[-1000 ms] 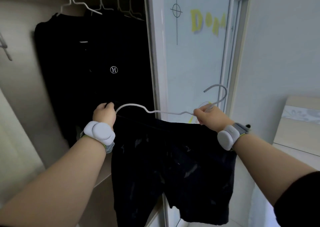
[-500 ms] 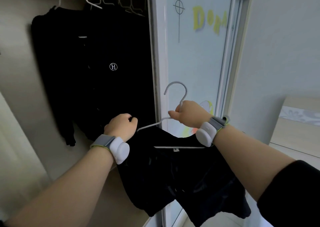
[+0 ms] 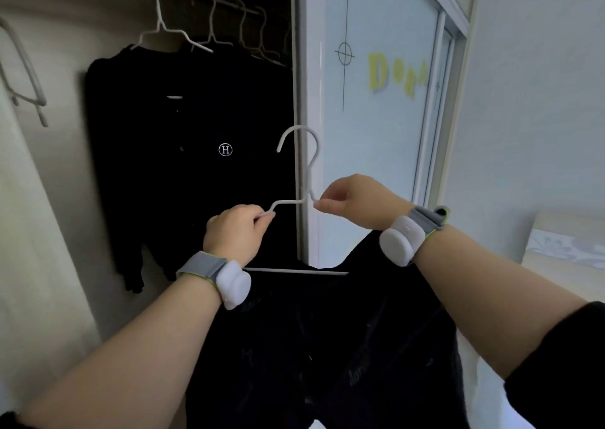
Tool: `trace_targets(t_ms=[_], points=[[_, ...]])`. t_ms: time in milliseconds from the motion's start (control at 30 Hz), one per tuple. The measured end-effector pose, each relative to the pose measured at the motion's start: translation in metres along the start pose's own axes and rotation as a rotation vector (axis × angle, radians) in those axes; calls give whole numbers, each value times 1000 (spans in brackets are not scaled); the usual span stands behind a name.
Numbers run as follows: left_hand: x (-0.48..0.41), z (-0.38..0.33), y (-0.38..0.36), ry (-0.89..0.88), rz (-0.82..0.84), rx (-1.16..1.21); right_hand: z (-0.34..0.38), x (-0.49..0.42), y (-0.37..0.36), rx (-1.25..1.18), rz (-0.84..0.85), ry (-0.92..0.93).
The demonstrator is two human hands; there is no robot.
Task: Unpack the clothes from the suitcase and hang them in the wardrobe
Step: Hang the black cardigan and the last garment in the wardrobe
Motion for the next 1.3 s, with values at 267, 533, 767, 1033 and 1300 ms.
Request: trace_targets(t_ms=[267, 533, 767, 1033, 1300], points=[[-25, 54, 49, 177, -140, 197, -35, 11, 5, 147, 31, -41], [-38, 75, 98, 320, -382, 116, -7, 1, 22, 20, -5, 70], [-60, 85, 138, 436, -435, 196, 38, -20, 56, -226, -245, 186], [-74, 58, 143, 432, -378, 262, 91, -71, 98, -366, -354, 242], [-67, 49, 166, 411, -477, 388, 151, -143, 125, -365, -338, 198]])
Point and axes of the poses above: each hand's wrist, its own x-axis away from the middle knuckle, its own y-axis out of the back of the hand, z = x × y, the point moved 10 cm from there along -x, towards the middle knuckle, and after that the axes turned 6 degrees about z, right-handed, at the moved point
